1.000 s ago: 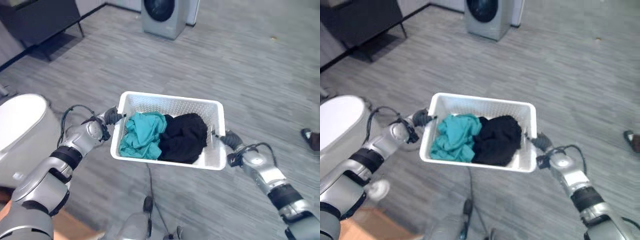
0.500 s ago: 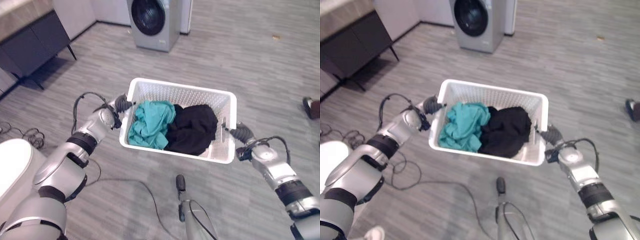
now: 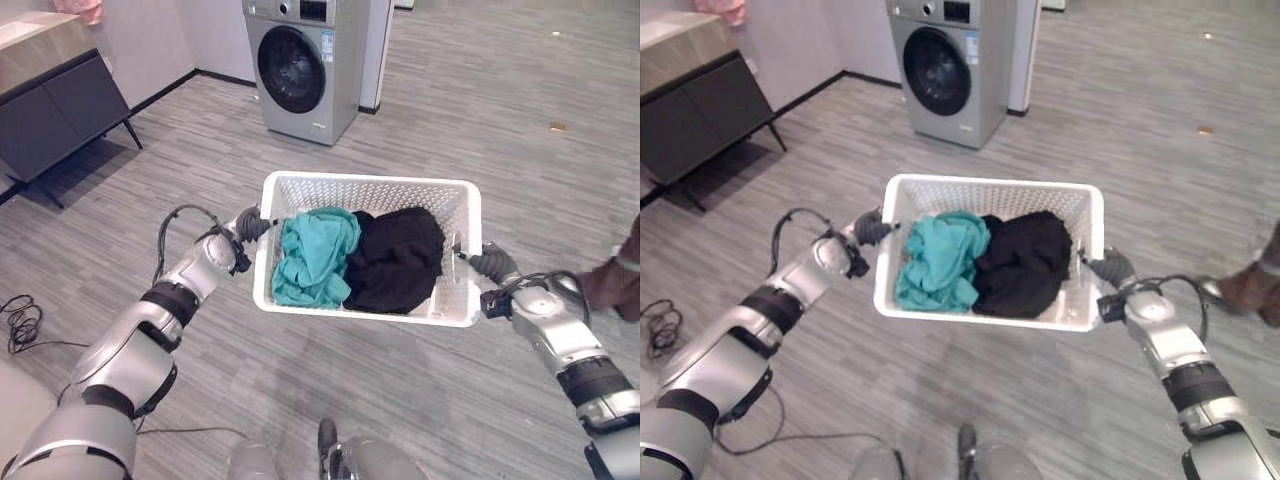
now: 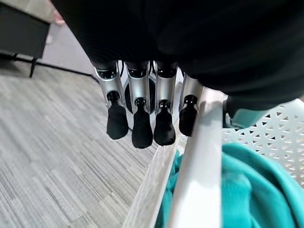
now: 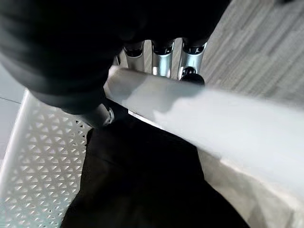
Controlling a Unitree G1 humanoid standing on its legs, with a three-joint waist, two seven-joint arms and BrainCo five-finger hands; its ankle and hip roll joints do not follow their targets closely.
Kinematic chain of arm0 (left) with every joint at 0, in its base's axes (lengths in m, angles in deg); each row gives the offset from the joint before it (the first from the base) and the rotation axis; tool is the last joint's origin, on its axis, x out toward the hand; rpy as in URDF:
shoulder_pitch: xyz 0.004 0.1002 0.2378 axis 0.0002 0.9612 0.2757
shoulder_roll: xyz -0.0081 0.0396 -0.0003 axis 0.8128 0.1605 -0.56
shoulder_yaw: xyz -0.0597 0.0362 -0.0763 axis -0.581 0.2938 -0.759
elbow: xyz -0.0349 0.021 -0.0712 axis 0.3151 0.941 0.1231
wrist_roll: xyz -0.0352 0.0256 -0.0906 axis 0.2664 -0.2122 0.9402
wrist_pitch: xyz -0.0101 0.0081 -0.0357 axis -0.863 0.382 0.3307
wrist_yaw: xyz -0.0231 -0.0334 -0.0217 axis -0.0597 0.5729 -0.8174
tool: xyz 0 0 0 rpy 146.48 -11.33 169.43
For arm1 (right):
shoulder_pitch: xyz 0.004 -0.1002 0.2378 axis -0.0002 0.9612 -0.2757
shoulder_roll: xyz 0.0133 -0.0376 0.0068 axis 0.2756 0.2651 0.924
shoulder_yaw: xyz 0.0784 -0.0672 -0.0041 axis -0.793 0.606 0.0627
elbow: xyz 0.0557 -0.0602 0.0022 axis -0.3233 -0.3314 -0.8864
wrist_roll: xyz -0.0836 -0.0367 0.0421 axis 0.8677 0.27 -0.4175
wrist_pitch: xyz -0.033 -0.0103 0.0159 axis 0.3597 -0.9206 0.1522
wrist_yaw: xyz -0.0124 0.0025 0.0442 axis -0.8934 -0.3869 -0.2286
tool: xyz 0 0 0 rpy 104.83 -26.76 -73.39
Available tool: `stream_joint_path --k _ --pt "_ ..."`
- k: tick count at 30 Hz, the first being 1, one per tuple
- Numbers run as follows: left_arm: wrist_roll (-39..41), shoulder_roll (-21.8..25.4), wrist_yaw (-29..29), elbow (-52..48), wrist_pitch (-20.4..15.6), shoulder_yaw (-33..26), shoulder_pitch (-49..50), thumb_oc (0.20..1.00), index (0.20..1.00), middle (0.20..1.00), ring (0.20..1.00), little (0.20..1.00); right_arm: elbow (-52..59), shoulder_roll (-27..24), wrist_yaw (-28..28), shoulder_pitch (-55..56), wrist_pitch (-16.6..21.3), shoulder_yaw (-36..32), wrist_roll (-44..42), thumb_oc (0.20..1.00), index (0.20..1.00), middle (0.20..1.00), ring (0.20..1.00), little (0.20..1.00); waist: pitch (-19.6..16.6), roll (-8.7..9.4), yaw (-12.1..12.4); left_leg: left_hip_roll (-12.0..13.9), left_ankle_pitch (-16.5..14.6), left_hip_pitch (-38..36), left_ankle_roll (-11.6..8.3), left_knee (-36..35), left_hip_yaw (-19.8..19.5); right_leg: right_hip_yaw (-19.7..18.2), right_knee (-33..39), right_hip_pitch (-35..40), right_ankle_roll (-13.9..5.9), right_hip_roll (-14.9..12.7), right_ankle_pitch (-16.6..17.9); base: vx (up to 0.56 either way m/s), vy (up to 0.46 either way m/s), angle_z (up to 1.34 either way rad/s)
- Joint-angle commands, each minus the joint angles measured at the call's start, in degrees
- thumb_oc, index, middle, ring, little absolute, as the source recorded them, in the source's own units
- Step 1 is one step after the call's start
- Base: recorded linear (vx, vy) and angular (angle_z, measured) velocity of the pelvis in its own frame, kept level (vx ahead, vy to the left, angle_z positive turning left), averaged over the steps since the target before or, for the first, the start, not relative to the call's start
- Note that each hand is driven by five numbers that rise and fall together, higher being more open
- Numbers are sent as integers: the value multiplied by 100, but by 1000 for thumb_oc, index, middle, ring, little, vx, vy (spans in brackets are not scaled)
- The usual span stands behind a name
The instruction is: Grab the laundry basket,head to the washer,open it,put in the laundry and shut it.
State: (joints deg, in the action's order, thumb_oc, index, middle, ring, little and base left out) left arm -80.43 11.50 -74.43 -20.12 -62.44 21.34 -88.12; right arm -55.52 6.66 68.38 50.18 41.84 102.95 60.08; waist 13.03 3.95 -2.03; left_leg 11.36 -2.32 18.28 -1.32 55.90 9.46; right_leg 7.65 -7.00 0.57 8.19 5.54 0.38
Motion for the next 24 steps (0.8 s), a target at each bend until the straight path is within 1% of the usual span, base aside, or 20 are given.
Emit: stream_joint_path --k 1,2,3,4,6,7,9,10,13,14,15,16,17,18,19,20,21,22,23,24 --pt "-25 174 183 -214 -203 -138 -465 200 200 200 200 200 985 -197 121 -108 694 -313 -319 200 200 200 200 200 -528 -124 324 -136 674 -183 -134 -2469 100 -407 651 583 -945 -371 -325 276 20 -33" --pt "-25 173 183 -217 -200 -133 -463 200 200 200 200 200 992 -196 121 -94 691 -323 -317 200 200 200 200 200 -510 -86 339 -179 707 -257 -125 -2552 139 -419 651 609 -954 -415 -334 307 67 -24" --pt "-28 161 190 -191 -214 -162 -447 200 200 200 200 200 972 -132 129 -74 742 -319 -314 200 200 200 200 200 -530 -132 400 -237 707 -272 -124 -3509 147 -386 648 695 -995 -388 -435 531 126 -40" --pt "-1 208 159 -175 -231 -172 -395 200 200 200 200 200 880 25 140 -184 819 -216 -325 200 200 200 200 200 -530 -182 629 -524 913 -375 -184 -5137 -234 -405 578 968 -1052 -359 -710 704 153 -49" --pt "67 315 122 -243 -249 -189 -311 200 200 200 200 200 819 194 189 -275 840 -115 -343 200 200 200 200 200 -513 -221 764 -592 1027 -269 -271 -6043 -761 -536 398 1166 -1047 -300 -1025 514 94 -48" --pt "68 321 122 -245 -248 -190 -309 200 200 200 200 200 814 199 189 -281 842 -109 -344 200 200 200 200 200 -508 -209 752 -605 1022 -273 -270 -6040 -765 -527 379 1166 -1048 -311 -1045 322 55 -54" --pt "127 366 128 -331 -287 -237 -181 200 200 200 200 200 749 460 213 -390 840 56 -314 200 200 200 200 200 -546 -191 854 -510 1129 -78 -353 -6045 -809 -752 219 1529 -1050 -300 -1393 587 141 -74" --pt "126 370 128 -334 -286 -238 -176 200 200 200 200 200 749 463 212 -390 840 58 -313 200 200 200 200 200 -540 -179 863 -515 1125 -94 -353 -6047 -793 -763 215 1537 -1052 -313 -1399 594 175 -76" --pt "121 422 148 -352 -314 -261 -144 200 200 200 200 200 835 539 252 -360 805 41 -246 200 200 200 200 200 -773 -160 939 -542 1323 -228 -250 -5790 -681 -904 28 1791 -1206 -480 -1528 763 301 -35" --pt "102 422 161 -360 -331 -175 -195 200 200 200 200 200 910 608 248 -239 843 -75 -217 200 200 200 200 200 -907 -20 939 -752 1323 -226 -142 -5387 -594 -914 -527 1742 -1413 -718 -999 715 286 -8" --pt "60 415 159 -376 -346 -106 -206 200 200 200 200 200 928 669 235 -186 881 -119 -219 200 200 200 200 200 -954 75 925 -866 1153 -217 -63 -5064 -473 -899 -1079 1602 -1606 -860 -289 1003 429 19" --pt "49 463 177 -419 -332 6 -307 200 200 200 200 200 936 705 202 -234 892 -161 -192 200 200 200 200 200 -936 98 893 -977 739 -398 161 -4772 -381 -845 -2215 1104 -1859 -1003 451 523 239 33" --pt "49 462 177 -418 -332 6 -309 200 200 200 200 200 935 704 202 -236 892 -161 -191 200 200 200 200 200 -950 82 903 -955 748 -380 159 -4774 -379 -856 -2216 1077 -1856 -983 464 472 228 -12" --pt "38 412 168 -406 -322 66 -341 200 200 200 200 200 889 732 166 -277 918 -162 -189 200 200 200 200 200 -893 71 853 -975 559 -518 254 -4663 -337 -791 -2878 817 -1935 -1059 888 298 177 -45" --pt "31 435 200 -431 -313 61 -354 200 200 200 200 200 876 728 136 -325 904 -180 -119 200 200 200 200 200 -821 -28 767 -945 437 -704 345 -4639 -325 -682 -3383 448 -1881 -1117 959 303 176 -41" --pt "31 434 200 -431 -313 61 -354 200 200 200 200 200 876 727 136 -325 904 -180 -119 200 200 200 200 200 -825 -31 769 -942 437 -699 345 -4639 -325 -683 -3383 443 -1880 -1114 960 282 173 6" --pt "26 453 212 -446 -322 101 -414 200 200 200 200 200 873 747 125 -419 939 -160 -55 200 200 200 200 200 -773 -79 716 -931 312 -911 394 -4671 -279 -485 -3545 208 -1838 -1291 848 449 225 32" --pt "86 478 263 -506 -302 154 -586 200 200 200 200 200 815 682 72 -572 926 -143 -32 200 200 200 200 200 -656 -186 601 -973 125 -1407 445 -4813 -275 -29 -3532 -401 -1700 -1470 372 446 222 26" --pt "87 477 263 -504 -302 152 -590 200 200 200 200 200 812 680 73 -579 927 -141 -33 200 200 200 200 200 -657 -194 594 -966 138 -1403 441 -4823 -283 -17 -3525 -403 -1692 -1463 379 455 177 8" --pt "100 403 294 -459 -312 176 -688 200 200 200 200 200 694 657 48 -702 949 -90 -62 200 200 200 200 200 -597 -229 502 -994 73 -1602 433 -4884 -338 170 -3275 -717 -1603 -1324 9 464 32 4"
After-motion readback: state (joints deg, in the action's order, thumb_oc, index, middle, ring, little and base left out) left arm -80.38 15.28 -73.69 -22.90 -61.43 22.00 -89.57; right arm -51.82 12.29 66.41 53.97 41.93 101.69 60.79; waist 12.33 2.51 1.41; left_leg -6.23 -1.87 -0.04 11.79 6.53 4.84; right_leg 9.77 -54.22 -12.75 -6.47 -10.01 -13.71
